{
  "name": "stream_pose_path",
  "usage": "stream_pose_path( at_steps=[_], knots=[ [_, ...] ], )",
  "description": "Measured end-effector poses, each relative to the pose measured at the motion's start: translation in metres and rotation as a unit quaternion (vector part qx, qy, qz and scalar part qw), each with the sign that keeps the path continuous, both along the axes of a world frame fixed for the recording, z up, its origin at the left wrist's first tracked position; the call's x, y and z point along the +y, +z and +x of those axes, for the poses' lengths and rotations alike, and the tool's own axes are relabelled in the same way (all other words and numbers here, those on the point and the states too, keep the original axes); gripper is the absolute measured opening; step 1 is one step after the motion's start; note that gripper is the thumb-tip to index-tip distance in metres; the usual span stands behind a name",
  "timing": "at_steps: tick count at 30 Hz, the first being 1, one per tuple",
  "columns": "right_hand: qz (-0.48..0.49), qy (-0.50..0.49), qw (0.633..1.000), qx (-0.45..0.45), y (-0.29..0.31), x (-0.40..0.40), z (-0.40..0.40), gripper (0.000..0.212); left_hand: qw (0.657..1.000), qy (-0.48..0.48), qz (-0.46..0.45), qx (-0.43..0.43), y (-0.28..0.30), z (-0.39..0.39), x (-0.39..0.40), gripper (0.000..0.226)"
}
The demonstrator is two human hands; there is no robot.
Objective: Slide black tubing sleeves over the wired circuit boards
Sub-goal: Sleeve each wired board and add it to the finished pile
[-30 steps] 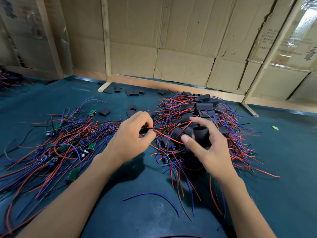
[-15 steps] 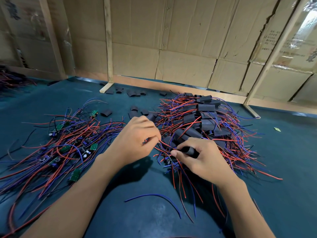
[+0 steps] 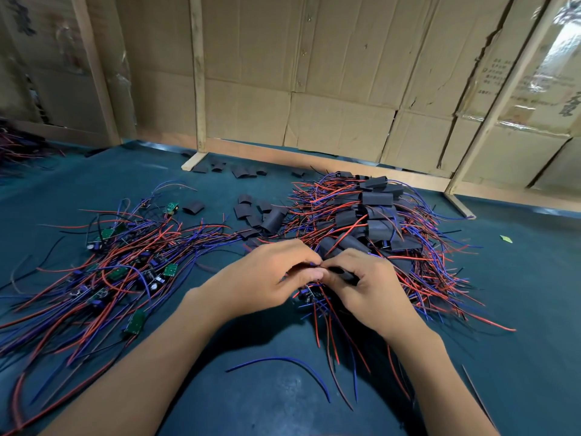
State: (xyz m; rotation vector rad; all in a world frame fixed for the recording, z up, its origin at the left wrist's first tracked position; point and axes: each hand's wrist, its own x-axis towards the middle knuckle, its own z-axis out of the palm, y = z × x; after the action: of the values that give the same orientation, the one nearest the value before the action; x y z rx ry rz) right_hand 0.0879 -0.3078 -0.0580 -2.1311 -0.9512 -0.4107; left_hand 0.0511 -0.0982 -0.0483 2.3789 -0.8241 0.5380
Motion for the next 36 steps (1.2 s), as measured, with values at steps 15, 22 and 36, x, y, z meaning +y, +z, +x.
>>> stream_pose_path(
  at_steps=[15, 22, 36],
  knots=[
    [0.018, -0.032, 0.997, 0.072, 0.002, 0.002, -0.005, 0.021, 0.990, 0.095, -0.080, -0.070, -0.001, -0.001, 0.006, 0.015],
    [0.007, -0.065, 0.998, -0.012, 0.001, 0.004, -0.008, 0.055, 0.992, 0.043, -0.103, -0.059, 0.000, -0.006, -0.005, 0.010],
    [-0.027, -0.095, 0.995, -0.015, -0.002, 0.009, -0.007, 0.029, 0.994, -0.013, -0.080, -0.078, -0.004, -0.005, -0.014, 0.015]
  ],
)
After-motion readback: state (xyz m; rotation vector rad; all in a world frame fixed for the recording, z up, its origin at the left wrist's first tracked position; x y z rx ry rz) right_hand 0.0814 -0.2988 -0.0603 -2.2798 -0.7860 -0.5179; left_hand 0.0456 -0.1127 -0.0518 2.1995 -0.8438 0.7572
